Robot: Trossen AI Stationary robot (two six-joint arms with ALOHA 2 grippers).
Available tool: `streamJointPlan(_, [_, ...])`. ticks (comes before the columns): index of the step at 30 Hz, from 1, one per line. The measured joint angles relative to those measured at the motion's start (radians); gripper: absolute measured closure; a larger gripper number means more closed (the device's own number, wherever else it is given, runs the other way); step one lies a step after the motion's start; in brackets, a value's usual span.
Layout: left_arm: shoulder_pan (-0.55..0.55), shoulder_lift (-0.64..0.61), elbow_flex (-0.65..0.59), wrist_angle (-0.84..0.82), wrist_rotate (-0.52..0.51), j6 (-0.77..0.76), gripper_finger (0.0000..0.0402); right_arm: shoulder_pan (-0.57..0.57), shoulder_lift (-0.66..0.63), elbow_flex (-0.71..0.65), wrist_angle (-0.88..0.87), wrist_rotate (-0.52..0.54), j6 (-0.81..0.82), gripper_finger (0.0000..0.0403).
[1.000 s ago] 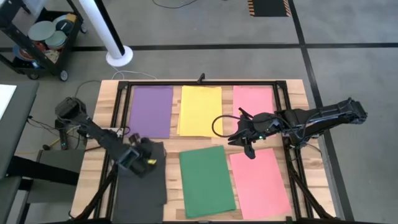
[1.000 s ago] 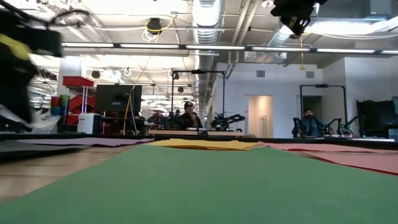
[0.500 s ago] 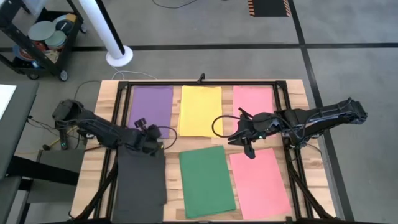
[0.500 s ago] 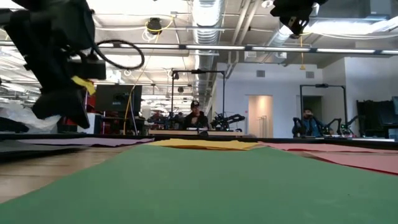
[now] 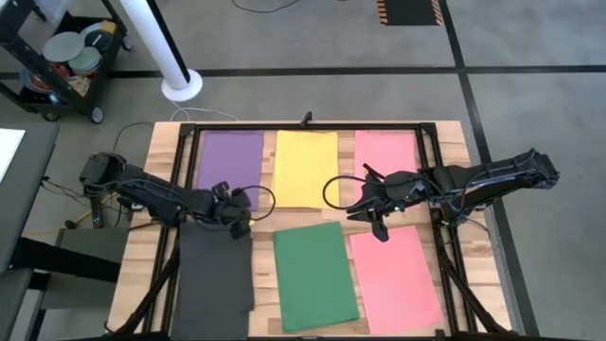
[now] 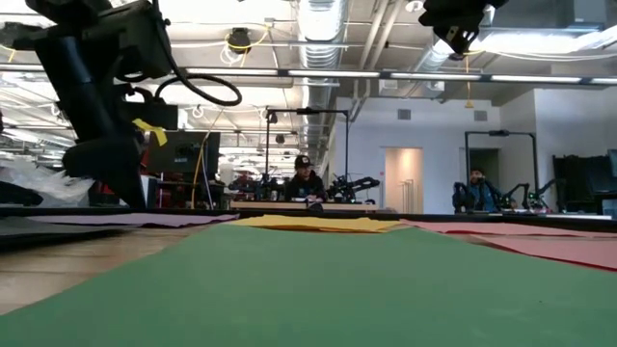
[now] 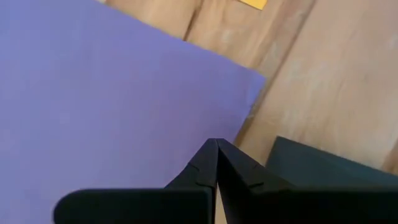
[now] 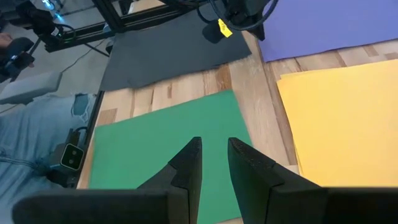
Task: Organize paper
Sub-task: Adjust the purple paper
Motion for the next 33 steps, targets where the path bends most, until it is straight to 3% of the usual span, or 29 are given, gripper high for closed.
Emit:
streamJointPlan(6, [0.019, 0.0, 0.0, 0.012, 0.018, 0.005, 0.0401, 0.0, 0.0, 0.0, 0.0, 0.0, 0.0, 0.0326])
streamJointPlan(12, [0.05, 0.0, 0.0, 0.006, -0.038, -0.058, 0.0401, 0.0, 0.0, 0.0, 0.0, 0.001, 0.0, 0.0326])
streamJointPlan(18, [0.097, 0.0, 0.0, -0.013, -0.003, -0.17, 0.0401, 0.0, 0.0, 0.0, 0.0, 0.001, 0.0, 0.0326])
streamJointPlan(33, [0.076, 0.0, 0.0, -0.013, 0.107, -0.181, 0.0401, 0.002, 0.0, 0.0, -0.003, -0.003, 0.004, 0.0326])
